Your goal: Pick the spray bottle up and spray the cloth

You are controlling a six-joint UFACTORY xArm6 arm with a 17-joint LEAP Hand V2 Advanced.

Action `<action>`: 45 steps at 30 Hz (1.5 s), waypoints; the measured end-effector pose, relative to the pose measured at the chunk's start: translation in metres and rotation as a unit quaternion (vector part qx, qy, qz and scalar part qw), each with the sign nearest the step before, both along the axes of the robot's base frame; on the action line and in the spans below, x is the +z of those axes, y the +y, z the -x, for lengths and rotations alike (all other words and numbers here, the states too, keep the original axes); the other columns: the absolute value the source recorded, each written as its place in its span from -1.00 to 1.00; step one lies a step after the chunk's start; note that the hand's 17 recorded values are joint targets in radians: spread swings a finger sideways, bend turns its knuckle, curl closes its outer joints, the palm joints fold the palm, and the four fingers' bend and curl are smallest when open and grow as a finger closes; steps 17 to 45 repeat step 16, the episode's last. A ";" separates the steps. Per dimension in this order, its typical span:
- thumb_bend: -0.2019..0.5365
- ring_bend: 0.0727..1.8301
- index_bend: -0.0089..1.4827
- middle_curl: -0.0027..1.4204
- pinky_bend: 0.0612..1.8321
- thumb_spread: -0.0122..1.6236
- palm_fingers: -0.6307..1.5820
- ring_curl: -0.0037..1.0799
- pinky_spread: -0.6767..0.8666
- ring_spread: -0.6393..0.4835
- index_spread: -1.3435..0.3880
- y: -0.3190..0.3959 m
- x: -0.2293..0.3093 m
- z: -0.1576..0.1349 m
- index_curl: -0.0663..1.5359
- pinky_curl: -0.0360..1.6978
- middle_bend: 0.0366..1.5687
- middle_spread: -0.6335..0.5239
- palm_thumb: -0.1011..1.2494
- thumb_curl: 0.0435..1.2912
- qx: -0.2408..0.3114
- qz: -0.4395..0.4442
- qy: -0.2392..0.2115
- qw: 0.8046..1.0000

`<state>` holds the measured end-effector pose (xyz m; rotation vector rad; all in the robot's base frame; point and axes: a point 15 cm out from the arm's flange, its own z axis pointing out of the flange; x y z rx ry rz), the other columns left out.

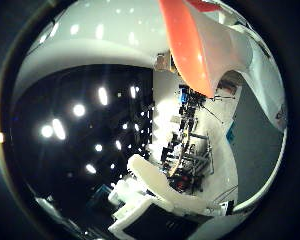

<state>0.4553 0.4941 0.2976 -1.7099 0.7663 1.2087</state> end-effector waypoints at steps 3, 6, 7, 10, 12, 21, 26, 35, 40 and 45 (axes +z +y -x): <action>-0.52 0.04 -0.75 -0.49 0.25 0.30 -0.13 -0.72 0.57 0.24 0.16 -0.001 0.000 -0.001 -0.51 -0.76 -0.76 -0.08 -0.24 -0.37 -0.001 0.000 -0.001 1.000; -0.52 0.04 -0.75 -0.49 0.25 0.30 -0.14 -0.74 0.58 0.24 0.16 -0.001 0.001 -0.001 -0.50 -0.79 -0.77 -0.08 -0.24 -0.38 -0.001 -0.001 -0.003 1.000; -0.52 0.03 -0.75 -0.49 0.25 0.30 -0.14 -0.74 0.58 0.24 0.16 -0.002 0.001 -0.001 -0.50 -0.79 -0.77 -0.09 -0.24 -0.38 -0.001 -0.001 -0.004 1.000; -0.52 0.03 -0.75 -0.49 0.24 0.30 -0.14 -0.75 0.59 0.26 0.15 -0.001 0.005 0.000 -0.50 -0.82 -0.77 -0.09 -0.24 -0.38 0.002 -0.006 -0.019 1.000; -0.52 0.02 -0.74 -0.49 0.23 0.30 -0.14 -0.76 0.60 0.26 0.15 -0.001 0.005 0.000 -0.50 -0.83 -0.77 -0.09 -0.24 -0.38 0.003 -0.008 -0.026 1.000; -0.52 -0.02 -0.74 -0.49 0.22 0.30 -0.15 -0.78 0.60 0.27 0.15 -0.001 0.004 -0.002 -0.49 -0.86 -0.78 -0.08 -0.22 -0.38 0.001 -0.006 -0.035 0.999; -0.52 -0.02 -0.74 -0.49 0.22 0.30 -0.15 -0.78 0.60 0.27 0.15 -0.001 0.004 -0.002 -0.49 -0.86 -0.78 -0.08 -0.22 -0.38 0.001 -0.006 -0.035 0.999; -0.52 -0.02 -0.74 -0.49 0.22 0.30 -0.15 -0.78 0.60 0.27 0.15 -0.001 0.004 -0.002 -0.49 -0.86 -0.78 -0.08 -0.22 -0.38 0.001 -0.006 -0.035 0.999; -0.52 -0.02 -0.74 -0.49 0.22 0.30 -0.15 -0.78 0.60 0.27 0.15 -0.001 0.004 -0.002 -0.49 -0.86 -0.78 -0.08 -0.22 -0.38 0.001 -0.006 -0.035 0.999; -0.52 -0.02 -0.74 -0.49 0.22 0.30 -0.15 -0.78 0.60 0.27 0.15 -0.001 0.004 -0.002 -0.49 -0.86 -0.78 -0.08 -0.22 -0.38 0.001 -0.006 -0.035 0.999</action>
